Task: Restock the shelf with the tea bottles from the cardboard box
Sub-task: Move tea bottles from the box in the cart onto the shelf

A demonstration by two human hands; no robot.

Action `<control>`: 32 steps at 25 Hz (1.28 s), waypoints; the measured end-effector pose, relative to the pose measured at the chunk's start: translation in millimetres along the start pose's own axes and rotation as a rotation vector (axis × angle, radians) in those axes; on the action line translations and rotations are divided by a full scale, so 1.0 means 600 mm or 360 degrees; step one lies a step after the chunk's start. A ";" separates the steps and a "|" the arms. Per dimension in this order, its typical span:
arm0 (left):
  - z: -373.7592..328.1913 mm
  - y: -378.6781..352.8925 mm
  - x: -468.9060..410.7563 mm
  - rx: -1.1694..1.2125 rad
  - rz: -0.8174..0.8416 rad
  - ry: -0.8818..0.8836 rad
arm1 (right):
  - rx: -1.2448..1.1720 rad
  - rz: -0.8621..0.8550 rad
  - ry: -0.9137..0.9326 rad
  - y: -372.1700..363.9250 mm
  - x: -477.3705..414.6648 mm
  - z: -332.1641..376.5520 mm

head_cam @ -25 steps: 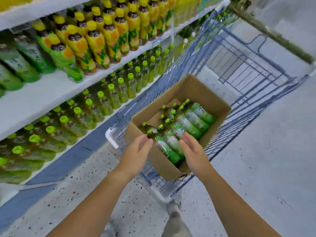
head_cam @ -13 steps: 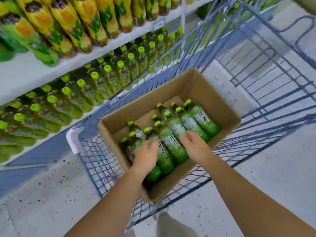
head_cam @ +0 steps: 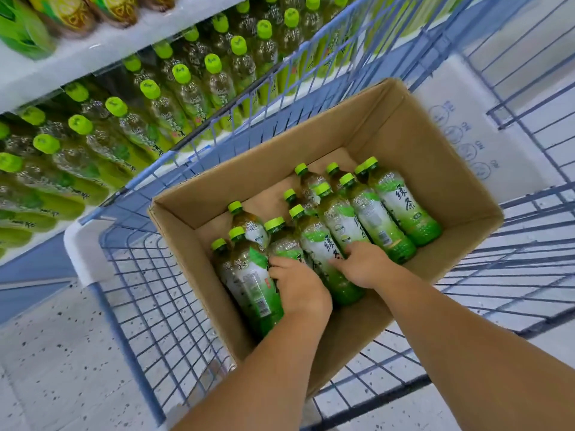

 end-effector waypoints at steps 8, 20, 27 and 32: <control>-0.010 -0.004 0.013 -0.0001 0.0009 -0.0120 | -0.0086 -0.0084 0.0043 -0.003 -0.006 -0.010; 0.013 0.044 0.015 0.0401 0.0245 0.0302 | -0.0541 0.0166 0.0129 -0.033 -0.012 0.001; 0.007 0.117 0.041 0.0726 0.0629 0.0325 | -0.0839 0.0184 0.0071 -0.043 -0.011 -0.004; 0.025 0.184 0.070 0.0971 0.0711 -0.0108 | -0.0980 0.0025 0.0204 0.016 0.077 0.055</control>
Point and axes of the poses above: each hand's wrist, its own x-axis away from the middle knuckle, its own y-axis out of the back of the hand, z = x × y, the point moved 7 cm from there along -x, towards the middle knuckle, and after that the axes turned 4 degrees about y, right-handed, at the moved point
